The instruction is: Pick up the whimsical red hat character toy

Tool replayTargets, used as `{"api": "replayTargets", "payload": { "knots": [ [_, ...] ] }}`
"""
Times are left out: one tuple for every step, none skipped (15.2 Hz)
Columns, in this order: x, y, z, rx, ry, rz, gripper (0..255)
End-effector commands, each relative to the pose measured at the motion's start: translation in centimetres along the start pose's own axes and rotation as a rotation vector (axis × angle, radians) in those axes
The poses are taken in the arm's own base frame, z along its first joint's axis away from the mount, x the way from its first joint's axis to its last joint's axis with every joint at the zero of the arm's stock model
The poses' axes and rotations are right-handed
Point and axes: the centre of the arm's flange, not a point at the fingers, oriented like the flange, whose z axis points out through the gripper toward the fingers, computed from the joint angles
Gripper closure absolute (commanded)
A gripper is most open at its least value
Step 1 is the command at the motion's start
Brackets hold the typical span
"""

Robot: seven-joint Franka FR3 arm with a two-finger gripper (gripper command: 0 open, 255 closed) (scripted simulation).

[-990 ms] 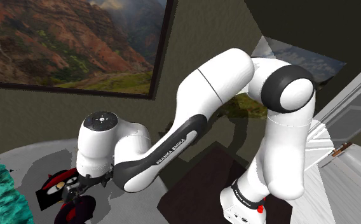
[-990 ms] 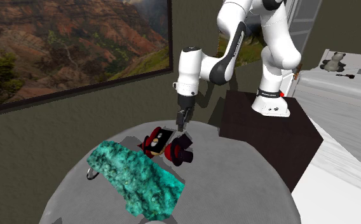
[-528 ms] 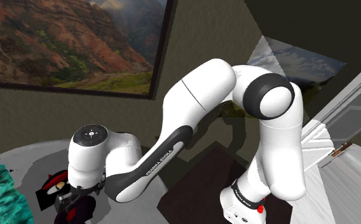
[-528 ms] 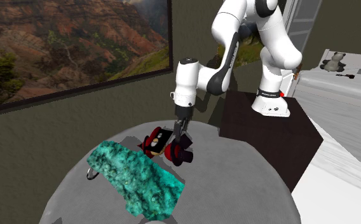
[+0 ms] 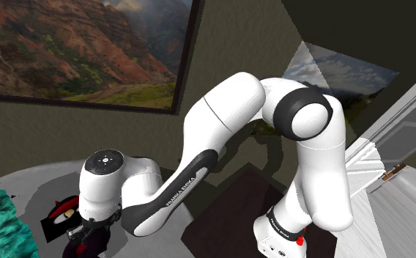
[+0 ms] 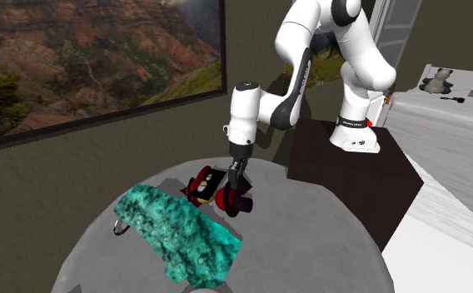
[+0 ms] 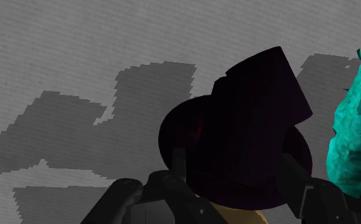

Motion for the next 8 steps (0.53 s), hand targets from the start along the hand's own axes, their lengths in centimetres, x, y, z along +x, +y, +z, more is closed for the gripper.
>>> {"api": "replayTargets", "payload": {
  "knots": [
    [0.0,0.0,0.1,-0.001,-0.001,0.0,255],
    [0.0,0.0,0.1,-0.001,-0.001,0.0,255],
    [0.0,0.1,0.1,-0.001,-0.001,0.0,255],
    [0.0,0.0,0.1,-0.001,-0.001,0.0,255],
    [0.0,0.1,0.1,-0.001,-0.001,0.0,255],
    [-0.1,0.0,0.1,-0.001,-0.001,0.0,255],
    [0.0,0.0,-0.4,-0.001,-0.001,0.0,255],
    [0.0,-0.1,-0.9,-0.001,-0.001,0.0,255]
  ]
}}
